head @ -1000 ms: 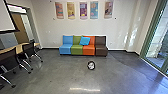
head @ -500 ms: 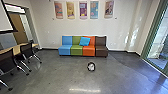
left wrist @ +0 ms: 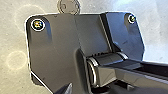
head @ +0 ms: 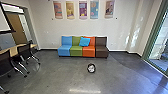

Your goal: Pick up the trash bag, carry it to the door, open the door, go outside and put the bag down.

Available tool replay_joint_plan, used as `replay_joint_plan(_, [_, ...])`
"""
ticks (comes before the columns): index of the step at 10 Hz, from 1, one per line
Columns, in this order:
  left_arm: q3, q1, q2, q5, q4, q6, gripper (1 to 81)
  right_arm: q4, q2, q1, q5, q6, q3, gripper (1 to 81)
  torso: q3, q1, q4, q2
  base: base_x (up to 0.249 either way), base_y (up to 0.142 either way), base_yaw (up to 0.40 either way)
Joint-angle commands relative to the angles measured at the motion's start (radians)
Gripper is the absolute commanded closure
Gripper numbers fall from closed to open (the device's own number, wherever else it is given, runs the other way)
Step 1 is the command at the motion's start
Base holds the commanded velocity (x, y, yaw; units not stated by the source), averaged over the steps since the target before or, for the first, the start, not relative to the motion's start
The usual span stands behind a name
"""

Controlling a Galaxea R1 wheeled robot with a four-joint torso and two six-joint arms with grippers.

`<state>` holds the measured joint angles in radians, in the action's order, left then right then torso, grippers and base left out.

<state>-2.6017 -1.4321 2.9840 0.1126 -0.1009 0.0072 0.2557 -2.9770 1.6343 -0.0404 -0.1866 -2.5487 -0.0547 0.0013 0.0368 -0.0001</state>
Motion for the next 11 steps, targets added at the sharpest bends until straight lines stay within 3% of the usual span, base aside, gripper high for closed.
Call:
replay_joint_plan(1, [0.003, 0.054, 0.001, 0.061, 0.004, 0.008, 1.0, 0.013, -0.003, -0.027, 0.054, 0.006, 0.006, 1.0, 0.000, 0.000, 0.000, 0.000, 0.168, 0.000, 0.000])
replay_joint_plan(11, [0.003, 0.049, 0.003, 0.059, 0.004, 0.008, 1.0, 0.010, -0.004, -0.024, 0.054, 0.006, 0.006, 1.0, 0.000, 0.000, 0.000, 0.000, 0.168, 0.000, 0.000])
